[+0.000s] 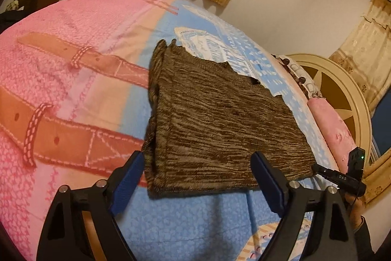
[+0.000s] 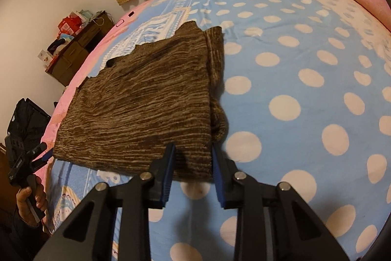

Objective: Fold small clothes

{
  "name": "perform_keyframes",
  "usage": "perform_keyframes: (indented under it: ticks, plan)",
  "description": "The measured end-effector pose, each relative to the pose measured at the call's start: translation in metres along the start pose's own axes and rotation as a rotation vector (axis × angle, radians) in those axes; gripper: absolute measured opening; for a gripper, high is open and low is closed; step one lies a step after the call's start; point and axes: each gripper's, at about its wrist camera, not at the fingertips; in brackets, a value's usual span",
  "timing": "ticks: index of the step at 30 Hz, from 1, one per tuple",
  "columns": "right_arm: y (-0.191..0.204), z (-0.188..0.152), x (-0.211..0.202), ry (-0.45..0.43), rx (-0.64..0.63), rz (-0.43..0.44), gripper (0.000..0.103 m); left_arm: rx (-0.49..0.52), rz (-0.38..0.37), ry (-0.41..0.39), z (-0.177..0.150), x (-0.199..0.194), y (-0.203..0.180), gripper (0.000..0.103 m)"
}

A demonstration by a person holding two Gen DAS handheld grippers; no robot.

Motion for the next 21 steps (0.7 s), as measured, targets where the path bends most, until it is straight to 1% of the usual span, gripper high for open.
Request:
perform_keyframes:
  ticks: [1,2,3,4,5,6,7,8,9,11,13,15,17,19,20,21]
  plan:
    - [0.0,-0.001,0.0,0.0,-0.001,0.0,0.033,0.003,0.001,0.003,0.001,0.002,0.0,0.083]
    - [0.0,-0.001,0.001,0.0,-0.002,0.0,0.033,0.001,0.006,0.011,0.002,0.008,0.001,0.076]
    - [0.0,-0.002,0.001,0.0,-0.002,-0.001,0.033,-0.003,0.004,0.021,0.002,0.011,0.002,0.071]
    - [-0.001,-0.002,0.001,-0.001,0.0,0.0,0.033,-0.009,-0.007,0.03,0.003,0.014,0.002,0.058]
    - [-0.002,-0.002,0.002,-0.002,0.002,0.0,0.032,-0.004,-0.013,0.038,0.003,0.017,0.002,0.042]
    - [-0.002,-0.002,0.002,-0.003,0.001,-0.001,0.028,0.008,-0.009,0.04,0.003,0.018,0.0,0.033]
    - [-0.001,-0.001,0.003,-0.004,-0.004,-0.009,0.026,0.037,-0.01,0.035,0.003,0.018,-0.003,0.009]
    - [0.0,-0.001,0.003,-0.004,-0.012,-0.017,0.022,0.05,-0.013,0.017,0.002,0.014,-0.005,0.005]
    - [0.001,0.0,0.003,-0.001,-0.016,-0.022,0.016,0.055,-0.019,-0.02,0.002,0.005,-0.007,0.005]
    - [0.005,0.0,0.003,0.002,-0.047,-0.026,0.012,0.059,-0.057,-0.062,0.004,-0.011,-0.011,0.005]
    - [0.009,0.0,-0.004,-0.016,-0.07,-0.028,0.01,0.082,-0.076,-0.075,0.003,-0.019,-0.015,0.005]
    - [0.012,0.0,-0.016,-0.045,-0.077,-0.013,0.01,0.093,-0.077,-0.056,-0.002,-0.02,-0.015,0.005]
    - [0.013,-0.002,-0.025,-0.062,-0.079,0.0,0.009,0.084,-0.061,-0.03,-0.007,-0.012,-0.008,0.005]
    - [0.01,-0.007,-0.024,-0.055,-0.073,-0.001,0.009,0.047,-0.053,-0.005,-0.009,-0.002,0.0,0.005]
    - [0.007,-0.01,-0.02,-0.04,-0.061,-0.005,0.009,0.02,-0.066,0.003,-0.01,0.003,0.006,0.005]
    - [0.004,-0.012,-0.015,-0.027,-0.053,-0.01,0.008,0.017,-0.069,0.006,-0.011,0.003,0.007,0.005]
Point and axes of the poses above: each gripper's, at about its wrist camera, not at the fingertips, and x roughly the way its jaws point, y to its left, z to its top, and after that the axes turned 3 degrees about z, right-handed
